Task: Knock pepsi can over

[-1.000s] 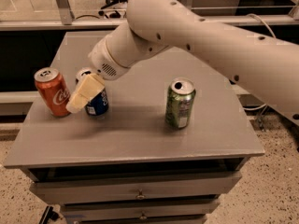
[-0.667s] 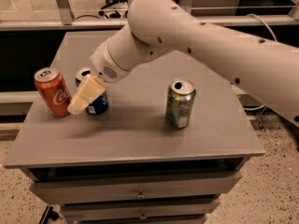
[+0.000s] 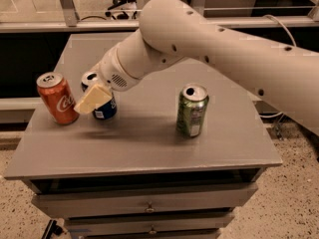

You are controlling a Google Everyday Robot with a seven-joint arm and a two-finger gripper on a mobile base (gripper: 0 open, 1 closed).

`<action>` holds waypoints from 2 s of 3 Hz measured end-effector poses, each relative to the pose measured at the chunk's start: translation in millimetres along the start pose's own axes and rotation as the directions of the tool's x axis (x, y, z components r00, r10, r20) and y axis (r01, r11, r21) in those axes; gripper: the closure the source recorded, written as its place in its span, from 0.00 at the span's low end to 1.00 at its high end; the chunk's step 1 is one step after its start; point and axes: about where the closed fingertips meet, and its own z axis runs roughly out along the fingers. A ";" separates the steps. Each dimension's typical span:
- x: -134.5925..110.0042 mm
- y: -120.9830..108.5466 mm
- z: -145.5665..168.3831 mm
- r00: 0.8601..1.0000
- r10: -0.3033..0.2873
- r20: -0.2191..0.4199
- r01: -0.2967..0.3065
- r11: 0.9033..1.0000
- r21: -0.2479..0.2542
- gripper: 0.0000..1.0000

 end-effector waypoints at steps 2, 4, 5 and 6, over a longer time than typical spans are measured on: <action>-2.2 9.8 -23.8 1.000 -0.008 0.002 0.008 0.998 0.059 0.88; -3.2 37.2 -70.7 0.999 0.007 -0.050 0.002 0.983 0.182 1.00; -11.4 49.3 -89.8 0.996 0.016 -0.092 0.006 0.972 0.237 1.00; -24.3 55.7 -107.3 0.991 0.015 -0.134 0.024 0.959 0.284 1.00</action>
Offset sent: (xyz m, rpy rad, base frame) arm -0.0223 -0.0353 0.0268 0.0006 -0.0745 -0.0832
